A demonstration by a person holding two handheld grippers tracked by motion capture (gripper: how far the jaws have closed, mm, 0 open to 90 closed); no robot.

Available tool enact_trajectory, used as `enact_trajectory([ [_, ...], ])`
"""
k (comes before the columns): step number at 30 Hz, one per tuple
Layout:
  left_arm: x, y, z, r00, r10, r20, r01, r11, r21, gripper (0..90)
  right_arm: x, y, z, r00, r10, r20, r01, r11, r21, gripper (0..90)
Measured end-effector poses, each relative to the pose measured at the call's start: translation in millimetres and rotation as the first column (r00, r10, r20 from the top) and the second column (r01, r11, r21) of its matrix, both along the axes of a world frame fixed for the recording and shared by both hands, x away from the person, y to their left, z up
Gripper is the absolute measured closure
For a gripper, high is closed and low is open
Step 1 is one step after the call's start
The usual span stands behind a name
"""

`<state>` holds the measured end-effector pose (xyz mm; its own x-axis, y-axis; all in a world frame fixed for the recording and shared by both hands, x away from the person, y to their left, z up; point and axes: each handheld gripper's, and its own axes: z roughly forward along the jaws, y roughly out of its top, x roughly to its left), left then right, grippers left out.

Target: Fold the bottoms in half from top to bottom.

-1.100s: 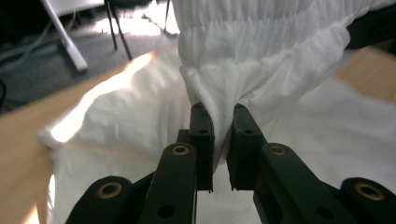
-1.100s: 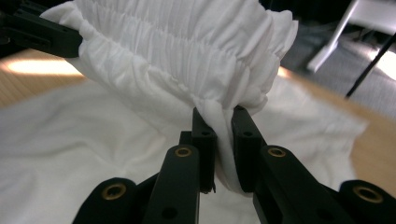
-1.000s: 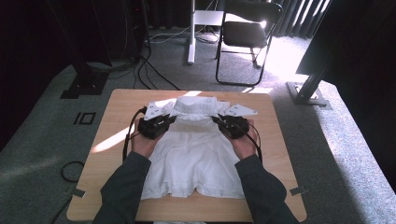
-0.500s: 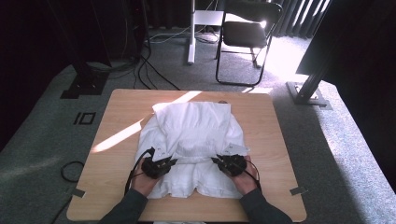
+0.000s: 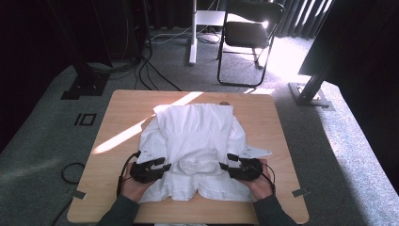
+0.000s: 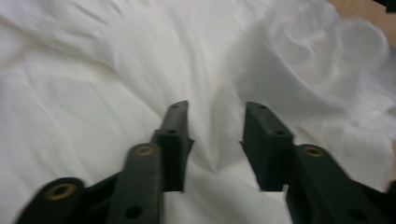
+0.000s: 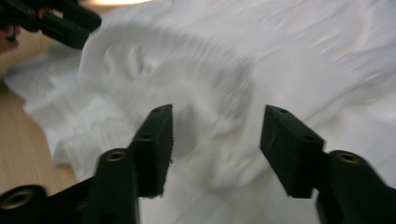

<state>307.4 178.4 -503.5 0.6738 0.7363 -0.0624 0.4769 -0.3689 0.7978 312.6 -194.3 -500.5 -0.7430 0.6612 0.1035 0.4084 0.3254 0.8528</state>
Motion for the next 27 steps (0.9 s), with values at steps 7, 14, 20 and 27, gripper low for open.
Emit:
enact_trajectory([
  [7, 39.4, -33.6, 2.0, 0.9994, -0.03, -0.015, 0.03, 0.9996, 0.001, 85.5, 51.4, 6.3, -7.4, 0.9906, -0.108, -0.084, 0.109, 0.994, 0.005, 78.2],
  [14, 25.0, -63.5, -20.7, 0.9837, -0.166, -0.07, 0.171, 0.9823, 0.076, 79.6, 44.8, 33.1, -18.4, 0.9929, 0.02, -0.117, -0.021, 1.0, -0.012, 73.3],
  [20, -3.8, -57.0, -36.0, 0.9812, -0.183, -0.061, 0.189, 0.9769, 0.1, 76.1, 5.8, 34.4, -35.0, 0.9916, 0.065, -0.112, -0.074, 0.994, -0.08, 70.0],
  [27, -4.4, -52.4, -34.1, 0.9795, -0.19, -0.067, 0.195, 0.9779, 0.076, 69.6, -0.8, 34.8, -50.3, 0.9835, 0.072, -0.166, -0.093, 0.988, -0.12, 72.1],
])
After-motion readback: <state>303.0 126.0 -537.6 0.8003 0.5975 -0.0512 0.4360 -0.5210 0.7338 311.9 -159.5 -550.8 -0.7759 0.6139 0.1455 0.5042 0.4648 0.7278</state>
